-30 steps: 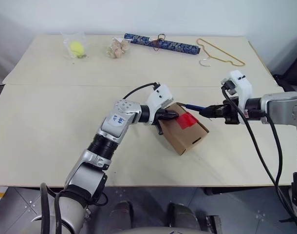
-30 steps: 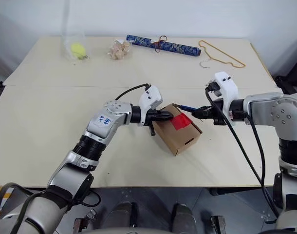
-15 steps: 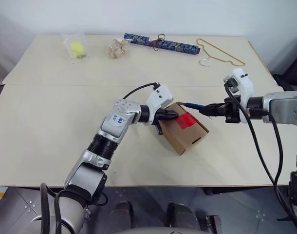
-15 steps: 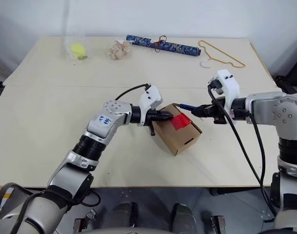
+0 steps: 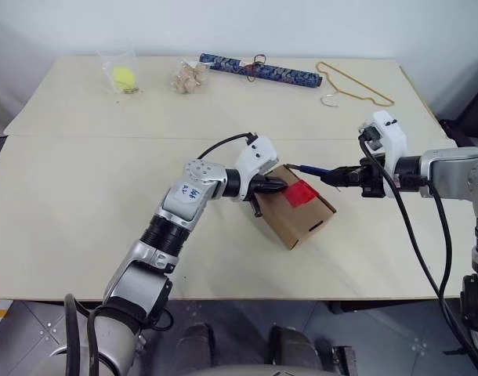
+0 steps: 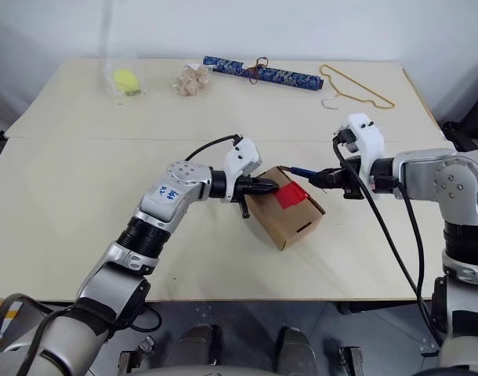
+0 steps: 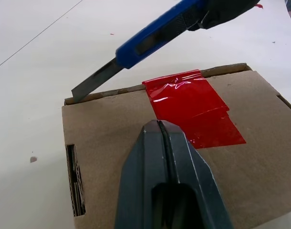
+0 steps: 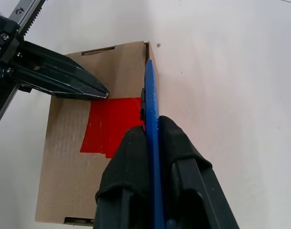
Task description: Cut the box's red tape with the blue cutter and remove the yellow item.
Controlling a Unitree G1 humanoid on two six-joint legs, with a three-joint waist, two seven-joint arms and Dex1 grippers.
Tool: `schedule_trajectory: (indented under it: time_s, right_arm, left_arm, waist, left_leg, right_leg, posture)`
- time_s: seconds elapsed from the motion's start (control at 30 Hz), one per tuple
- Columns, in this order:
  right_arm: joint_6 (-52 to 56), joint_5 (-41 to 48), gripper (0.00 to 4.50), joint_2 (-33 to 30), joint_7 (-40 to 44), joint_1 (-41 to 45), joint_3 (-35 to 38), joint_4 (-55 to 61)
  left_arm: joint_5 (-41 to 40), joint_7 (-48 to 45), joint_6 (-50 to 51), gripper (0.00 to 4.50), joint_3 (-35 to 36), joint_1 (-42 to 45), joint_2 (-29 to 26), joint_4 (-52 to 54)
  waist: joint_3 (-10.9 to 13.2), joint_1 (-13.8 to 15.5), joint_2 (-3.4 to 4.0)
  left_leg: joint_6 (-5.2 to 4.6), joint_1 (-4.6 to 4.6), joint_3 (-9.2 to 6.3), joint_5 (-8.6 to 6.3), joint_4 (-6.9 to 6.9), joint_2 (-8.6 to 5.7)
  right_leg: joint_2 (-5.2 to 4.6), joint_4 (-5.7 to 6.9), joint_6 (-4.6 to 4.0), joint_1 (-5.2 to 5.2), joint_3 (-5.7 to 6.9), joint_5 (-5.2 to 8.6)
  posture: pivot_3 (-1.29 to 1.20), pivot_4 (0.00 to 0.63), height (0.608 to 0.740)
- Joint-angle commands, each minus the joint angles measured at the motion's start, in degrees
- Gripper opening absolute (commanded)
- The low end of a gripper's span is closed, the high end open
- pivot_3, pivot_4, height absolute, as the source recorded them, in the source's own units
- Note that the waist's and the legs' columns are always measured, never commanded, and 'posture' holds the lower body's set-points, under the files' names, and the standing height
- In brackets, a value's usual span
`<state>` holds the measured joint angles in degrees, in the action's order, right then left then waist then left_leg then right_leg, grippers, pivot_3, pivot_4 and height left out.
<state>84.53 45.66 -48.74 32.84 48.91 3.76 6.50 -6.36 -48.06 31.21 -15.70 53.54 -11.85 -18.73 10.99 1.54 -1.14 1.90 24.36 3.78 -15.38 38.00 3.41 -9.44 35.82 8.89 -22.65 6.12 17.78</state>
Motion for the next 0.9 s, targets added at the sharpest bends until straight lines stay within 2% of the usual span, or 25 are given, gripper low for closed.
schedule_trajectory:
  time_s: [0.03,0.27,0.47,0.73,0.9]
  right_arm:
    - [1.4,0.8,0.09,-1.2,1.6,0.1,1.0,2.5]
    - [7.4,0.7,0.09,0.0,0.9,1.4,0.1,2.9]
    - [8.0,3.4,0.09,-2.9,-0.3,3.0,-4.3,-0.3]
    - [8.0,9.8,0.09,-6.2,-1.9,6.9,-8.2,-6.4]
    - [8.0,18.8,0.09,-11.2,-3.1,8.3,-13.8,-8.3]
  left_arm:
    - [1.0,0.0,0.5,0.00,-1.0,-0.4,-0.2,-0.4]
    - [1.2,0.2,0.3,0.00,-1.1,-0.2,0.1,-1.0]
    - [1.7,0.5,0.1,0.00,-1.8,-0.4,0.5,-1.0]
    - [1.8,1.1,-0.1,0.00,-2.0,-0.7,1.1,-1.2]
    - [2.1,1.3,-0.2,0.00,-2.3,-0.4,1.3,-1.8]
  waist:
    - [0.0,0.0,0.00]
    - [0.0,0.0,0.01]
    - [0.0,0.0,0.01]
    - [0.0,0.0,0.02]
    - [0.0,0.1,0.02]
  left_leg:
    - [0.00,0.00,0.00,0.00,0.00,0.00]
    - [0.00,-0.01,0.00,0.00,0.00,0.00]
    - [0.00,-0.04,0.00,0.00,0.00,0.00]
    - [0.00,-0.07,0.00,0.00,0.00,0.00]
    - [-0.01,-0.07,0.00,0.00,0.01,0.00]
  right_leg:
    - [0.00,0.00,0.00,0.00,0.00,0.00]
    - [0.00,0.01,0.00,0.00,0.00,0.00]
    - [0.00,0.01,0.00,0.03,-0.01,0.00]
    - [0.00,0.02,0.00,0.05,-0.02,0.00]
    - [0.00,0.01,0.00,0.06,-0.02,0.00]
  posture:
    - [0.00,0.150,0.740]
    - [0.00,0.150,0.740]
    - [0.00,0.150,0.740]
    - [0.00,0.150,0.740]
    - [0.00,0.150,0.740]
